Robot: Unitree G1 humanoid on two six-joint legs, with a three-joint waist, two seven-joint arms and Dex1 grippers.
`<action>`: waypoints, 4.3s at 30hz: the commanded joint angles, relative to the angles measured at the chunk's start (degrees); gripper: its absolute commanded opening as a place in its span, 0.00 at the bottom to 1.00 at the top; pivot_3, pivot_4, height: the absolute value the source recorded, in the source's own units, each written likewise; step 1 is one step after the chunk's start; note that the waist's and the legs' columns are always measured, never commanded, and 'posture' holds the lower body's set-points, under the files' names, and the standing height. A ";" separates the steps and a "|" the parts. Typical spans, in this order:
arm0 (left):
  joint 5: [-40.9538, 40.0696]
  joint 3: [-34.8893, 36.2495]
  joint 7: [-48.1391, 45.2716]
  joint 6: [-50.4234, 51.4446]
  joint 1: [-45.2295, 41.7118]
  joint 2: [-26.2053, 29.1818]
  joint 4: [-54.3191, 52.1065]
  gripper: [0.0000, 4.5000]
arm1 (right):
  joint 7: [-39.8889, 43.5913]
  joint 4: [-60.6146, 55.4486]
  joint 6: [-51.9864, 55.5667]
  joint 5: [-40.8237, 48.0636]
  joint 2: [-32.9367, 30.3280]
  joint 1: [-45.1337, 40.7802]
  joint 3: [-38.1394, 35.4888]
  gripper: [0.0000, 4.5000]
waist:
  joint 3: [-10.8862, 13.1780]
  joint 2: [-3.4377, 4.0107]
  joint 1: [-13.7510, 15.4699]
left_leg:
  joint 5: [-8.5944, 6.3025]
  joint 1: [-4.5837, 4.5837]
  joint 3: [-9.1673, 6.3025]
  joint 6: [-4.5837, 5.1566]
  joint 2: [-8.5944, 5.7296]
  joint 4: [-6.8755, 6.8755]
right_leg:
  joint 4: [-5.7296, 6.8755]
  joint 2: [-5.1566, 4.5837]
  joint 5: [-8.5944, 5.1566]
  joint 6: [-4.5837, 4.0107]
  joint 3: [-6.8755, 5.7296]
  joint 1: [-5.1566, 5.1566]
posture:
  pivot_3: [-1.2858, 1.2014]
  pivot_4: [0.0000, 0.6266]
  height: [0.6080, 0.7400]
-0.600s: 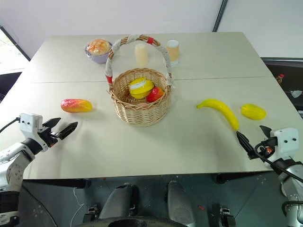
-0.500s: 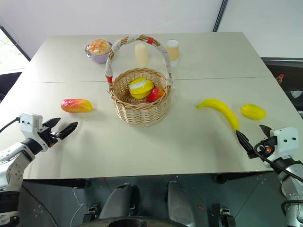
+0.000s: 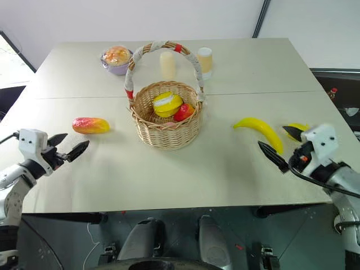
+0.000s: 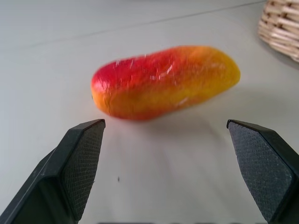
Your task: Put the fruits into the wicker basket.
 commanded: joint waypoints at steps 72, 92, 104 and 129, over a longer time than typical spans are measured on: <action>-7.97 -24.23 -6.99 12.96 -33.86 -14.31 -15.15 0.99 | -2.68 5.50 1.79 -17.79 -5.97 -16.52 18.70 1.00 | 0.07 -0.17 0.09 | -0.04 -0.10 -0.07 0.08 -0.32 0.18 | 0.02 -0.01 0.05 0.10 -0.02 0.03 | 0.52 0.24 1.00; -10.46 -26.93 -10.42 15.56 -23.41 -11.07 -26.68 1.00 | -2.01 40.26 7.11 -24.81 -3.23 -34.25 23.73 0.70 | 0.07 -0.11 -0.06 | -0.02 -0.07 -0.03 0.05 -0.27 0.16 | 0.03 0.07 0.04 0.09 0.05 0.02 | 0.52 0.24 1.00; -13.67 -16.90 -8.65 14.55 -18.51 -8.75 -24.17 1.00 | 5.16 18.59 -6.17 -22.16 -7.69 -27.89 20.65 0.11 | 0.13 0.05 -0.34 | -0.02 -0.08 -0.04 0.05 -0.26 0.14 | 0.04 0.08 0.04 0.10 0.06 -0.04 | 0.52 0.24 1.00; -17.72 -8.21 -4.72 13.10 -12.19 -6.59 -23.82 1.00 | -12.11 17.63 -3.30 -17.12 30.80 -48.65 36.86 0.39 | 0.11 -0.03 -0.26 | -0.01 -0.15 -0.10 0.03 -0.19 0.10 | 0.06 -0.13 0.06 0.07 -0.07 -0.12 | 0.52 0.24 1.00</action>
